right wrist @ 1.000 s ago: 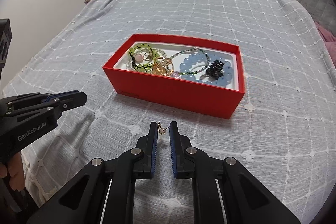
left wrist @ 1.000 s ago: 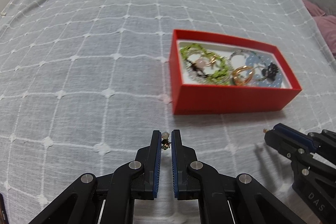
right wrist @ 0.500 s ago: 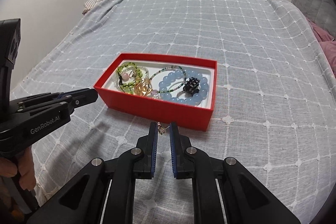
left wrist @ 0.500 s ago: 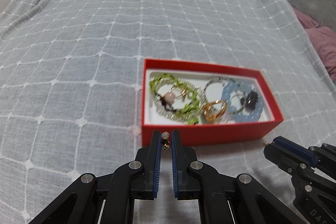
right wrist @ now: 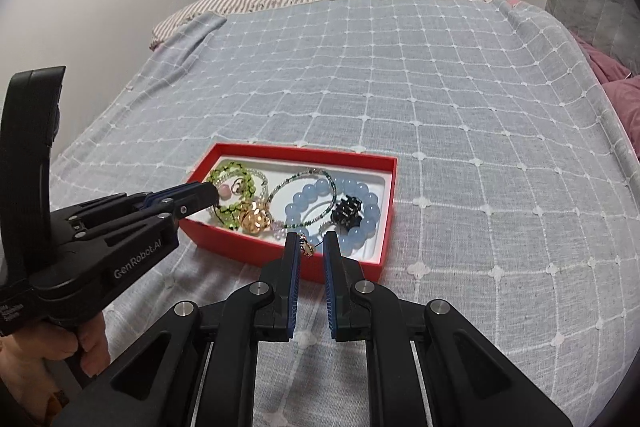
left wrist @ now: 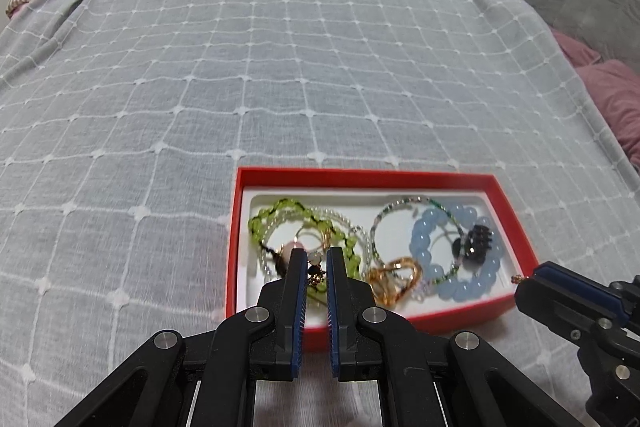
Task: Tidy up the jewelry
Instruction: 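Carry both earrings into the red box and open both grippers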
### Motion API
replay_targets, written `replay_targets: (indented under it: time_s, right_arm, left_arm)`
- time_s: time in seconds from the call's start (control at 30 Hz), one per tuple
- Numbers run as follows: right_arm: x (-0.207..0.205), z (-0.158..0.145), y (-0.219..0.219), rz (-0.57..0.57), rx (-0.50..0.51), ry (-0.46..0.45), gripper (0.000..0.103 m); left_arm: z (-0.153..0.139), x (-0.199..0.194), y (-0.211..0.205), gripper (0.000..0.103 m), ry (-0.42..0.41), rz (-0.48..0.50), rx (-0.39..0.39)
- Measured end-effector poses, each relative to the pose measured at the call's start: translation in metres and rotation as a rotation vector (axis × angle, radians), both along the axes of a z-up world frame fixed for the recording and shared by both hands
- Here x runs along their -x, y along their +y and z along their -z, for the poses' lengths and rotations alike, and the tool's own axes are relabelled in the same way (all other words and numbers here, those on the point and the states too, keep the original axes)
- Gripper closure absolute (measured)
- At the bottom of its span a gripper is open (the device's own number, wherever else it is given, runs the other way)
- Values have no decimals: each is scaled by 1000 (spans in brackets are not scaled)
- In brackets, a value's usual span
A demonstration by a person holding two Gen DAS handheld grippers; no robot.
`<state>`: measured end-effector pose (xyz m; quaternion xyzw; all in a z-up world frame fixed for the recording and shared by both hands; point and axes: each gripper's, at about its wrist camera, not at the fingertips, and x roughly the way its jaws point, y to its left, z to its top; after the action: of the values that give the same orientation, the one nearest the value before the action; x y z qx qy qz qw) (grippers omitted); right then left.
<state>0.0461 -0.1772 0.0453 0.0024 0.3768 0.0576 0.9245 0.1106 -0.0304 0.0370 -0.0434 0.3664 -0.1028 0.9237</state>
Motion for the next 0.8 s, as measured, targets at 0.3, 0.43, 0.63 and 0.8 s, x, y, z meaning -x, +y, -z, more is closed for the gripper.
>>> replay_targets:
  time_s: [0.3,0.43,0.63,0.8]
  right_arm:
    - [-18,5,-6,16,-8,0,91]
    - [-22,8,-9,23,-9,7,91]
    - [-23,10,-10,25,-9,11,91]
    - [-24,9,-9,14,-2,8,91]
  left_arm:
    - [3,-12,-7,98,-38,11,-22]
    - [6,-15,-7,98,-39,10,-18]
    - [7,-16,-7,73,-15,8,-34]
    - [-4,-8,0,61,-26,-4,-27]
